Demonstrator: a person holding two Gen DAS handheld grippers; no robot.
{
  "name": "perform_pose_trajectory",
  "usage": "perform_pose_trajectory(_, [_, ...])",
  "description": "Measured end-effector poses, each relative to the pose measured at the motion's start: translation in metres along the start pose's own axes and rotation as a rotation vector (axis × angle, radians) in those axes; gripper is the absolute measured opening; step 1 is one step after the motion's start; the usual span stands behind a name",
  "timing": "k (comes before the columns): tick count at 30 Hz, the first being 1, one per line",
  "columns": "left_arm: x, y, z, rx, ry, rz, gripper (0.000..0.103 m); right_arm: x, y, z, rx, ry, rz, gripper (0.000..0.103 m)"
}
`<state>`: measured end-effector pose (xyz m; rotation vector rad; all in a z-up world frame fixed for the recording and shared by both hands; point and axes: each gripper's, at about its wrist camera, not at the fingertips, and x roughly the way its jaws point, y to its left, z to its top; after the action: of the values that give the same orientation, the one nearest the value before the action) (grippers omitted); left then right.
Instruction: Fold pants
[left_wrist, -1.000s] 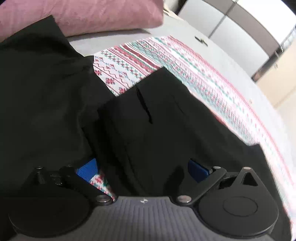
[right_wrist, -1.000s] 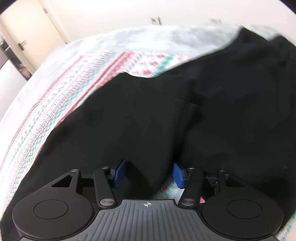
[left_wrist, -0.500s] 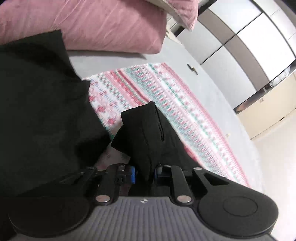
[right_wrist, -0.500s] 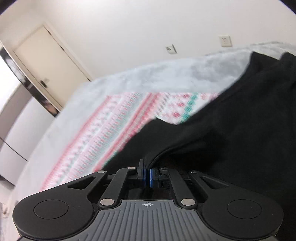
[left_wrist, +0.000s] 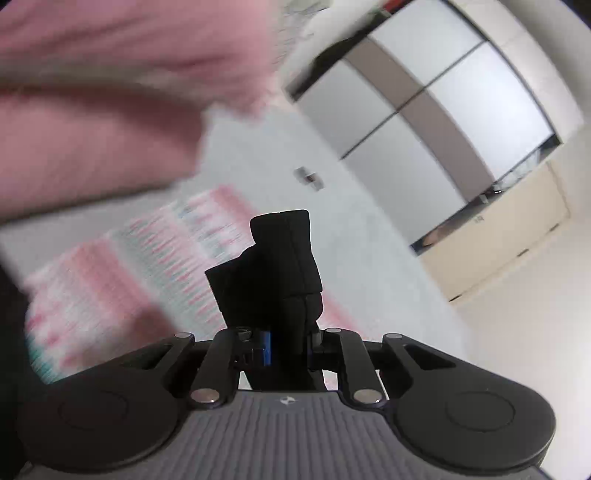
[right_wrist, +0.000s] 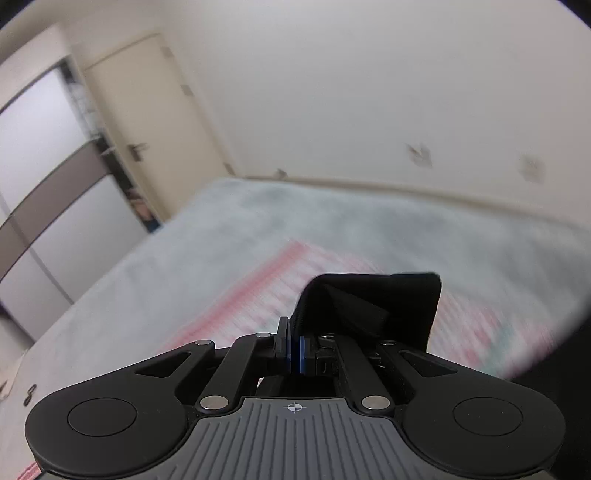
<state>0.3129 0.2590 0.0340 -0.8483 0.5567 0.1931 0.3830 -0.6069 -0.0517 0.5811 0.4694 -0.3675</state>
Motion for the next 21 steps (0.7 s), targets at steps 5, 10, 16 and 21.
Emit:
perform_pose_trajectory(5, [-0.037, -0.052, 0.036, 0.045, -0.144, -0.151, 0.035, -0.047, 0.059, 0.072, -0.052, -0.242, 0.184, 0.004])
perform_pose_trajectory(10, [-0.031, -0.008, 0.009, 0.066, -0.141, -0.134, 0.035, -0.062, 0.024, 0.064, -0.038, -0.287, 0.256, 0.004])
perform_pose_trajectory(16, [0.074, 0.118, -0.085, 0.052, 0.106, 0.164, 0.036, 0.037, -0.042, -0.044, -0.118, 0.003, 0.100, 0.004])
perform_pose_trajectory(21, [0.078, 0.137, -0.103, 0.042, 0.139, 0.190, 0.036, 0.114, -0.084, -0.117, -0.071, 0.259, -0.065, 0.004])
